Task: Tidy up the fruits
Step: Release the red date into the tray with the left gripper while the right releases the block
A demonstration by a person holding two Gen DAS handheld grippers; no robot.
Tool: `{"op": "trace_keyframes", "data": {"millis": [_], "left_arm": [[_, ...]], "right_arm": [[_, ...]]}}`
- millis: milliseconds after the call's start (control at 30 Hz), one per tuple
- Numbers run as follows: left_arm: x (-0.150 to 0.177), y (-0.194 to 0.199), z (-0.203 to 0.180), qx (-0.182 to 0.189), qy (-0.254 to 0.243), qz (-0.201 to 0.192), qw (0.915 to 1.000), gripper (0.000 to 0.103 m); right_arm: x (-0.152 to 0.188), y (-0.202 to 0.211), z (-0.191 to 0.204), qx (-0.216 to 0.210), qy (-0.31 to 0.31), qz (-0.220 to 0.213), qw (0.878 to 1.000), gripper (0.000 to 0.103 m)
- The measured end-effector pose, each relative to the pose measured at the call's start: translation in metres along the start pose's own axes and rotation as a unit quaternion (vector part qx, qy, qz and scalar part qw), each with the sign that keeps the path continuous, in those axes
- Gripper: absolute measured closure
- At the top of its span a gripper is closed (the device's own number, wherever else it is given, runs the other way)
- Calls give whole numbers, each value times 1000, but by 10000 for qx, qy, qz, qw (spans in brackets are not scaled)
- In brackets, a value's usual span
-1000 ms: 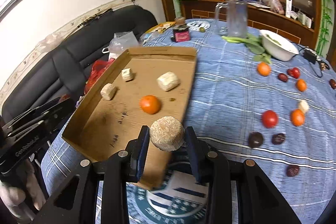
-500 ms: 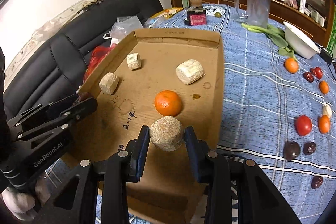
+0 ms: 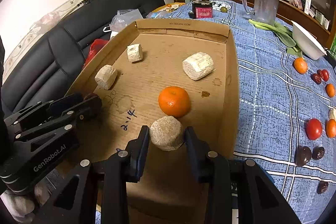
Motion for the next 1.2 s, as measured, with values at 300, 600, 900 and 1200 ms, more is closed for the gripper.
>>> {"op": "trace_keyframes", "data": {"millis": [300, 600, 900, 1200], "left_arm": [[-1, 2, -1, 22, 24, 10, 10000, 63], [-7, 43, 1, 139, 241, -327, 9991, 49], [5, 85, -20, 118, 342, -551, 9978, 47], [33, 129, 55, -1009, 1340, -612, 9839, 47]], "right_arm": [[0, 4, -1, 44, 36, -69, 10000, 64], [-7, 40, -3, -116, -19, -399, 9991, 64], [3, 85, -50, 29, -679, -730, 9950, 52], [31, 99, -20, -254, -417, -672, 9965, 52]]}}
Point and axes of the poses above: each gripper's, at about its wrist camera, not at the fingertips, and y roughly against the way its jaws point, z to its left, x to its underside, the point moved 8 cm from there along -y, roughly the way its jaws point, and after that the axes turned 11 degrees about -y, right-handed, at the moved point
